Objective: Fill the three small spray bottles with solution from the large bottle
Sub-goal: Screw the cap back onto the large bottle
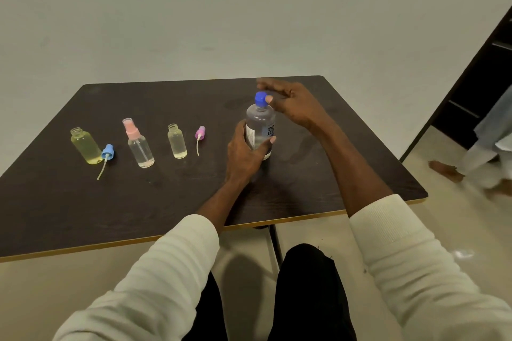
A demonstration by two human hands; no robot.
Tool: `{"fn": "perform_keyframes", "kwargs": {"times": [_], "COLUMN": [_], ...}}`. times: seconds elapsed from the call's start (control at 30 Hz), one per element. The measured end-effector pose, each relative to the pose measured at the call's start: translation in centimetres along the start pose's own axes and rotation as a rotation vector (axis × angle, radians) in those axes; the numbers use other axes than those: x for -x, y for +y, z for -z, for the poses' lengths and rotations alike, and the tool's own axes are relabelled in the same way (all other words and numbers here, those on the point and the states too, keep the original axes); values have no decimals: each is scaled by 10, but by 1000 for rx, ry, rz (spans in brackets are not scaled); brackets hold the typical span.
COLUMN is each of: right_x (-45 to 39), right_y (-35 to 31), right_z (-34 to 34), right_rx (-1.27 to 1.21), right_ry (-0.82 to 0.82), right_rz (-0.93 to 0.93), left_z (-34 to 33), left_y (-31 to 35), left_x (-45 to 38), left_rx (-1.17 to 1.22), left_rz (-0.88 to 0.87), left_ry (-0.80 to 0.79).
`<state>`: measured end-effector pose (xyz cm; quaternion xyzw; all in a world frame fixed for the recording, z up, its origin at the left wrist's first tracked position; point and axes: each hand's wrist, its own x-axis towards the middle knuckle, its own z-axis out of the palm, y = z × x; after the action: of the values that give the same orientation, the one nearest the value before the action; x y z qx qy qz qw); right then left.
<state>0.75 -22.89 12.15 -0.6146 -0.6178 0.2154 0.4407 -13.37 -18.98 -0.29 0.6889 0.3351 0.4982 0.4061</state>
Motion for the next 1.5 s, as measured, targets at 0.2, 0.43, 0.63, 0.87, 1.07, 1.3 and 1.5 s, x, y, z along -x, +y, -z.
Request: {"fn": "perform_keyframes", "kwargs": {"times": [0.2,0.43,0.63,0.87,1.07,1.3,1.5], "right_x": [1,5,5,-1,3,2,-6], "right_y": [10,13,9,-1,10,10,-5], "right_z": [-8,-12,-8,-3,-8,-8,-1], "right_rx": [-13,-69,-118,71,-37,-81,107], "right_ry": [89,137,111,34,121,140,-6], "right_rz": [45,64,-2,11,43,-22,-13], "left_z": [0,0,0,0,1,0,-1], "left_y": [0,-1,-1,0,0,-1,0], "left_x": [-1,0,1,1,1,1,-1], "left_rx": [-3,7,8,18,5,-5,-1], "left_rz": [-5,3,-5,6,12,11,25], "left_ry": [7,0,-4,16,-3,7,6]}}
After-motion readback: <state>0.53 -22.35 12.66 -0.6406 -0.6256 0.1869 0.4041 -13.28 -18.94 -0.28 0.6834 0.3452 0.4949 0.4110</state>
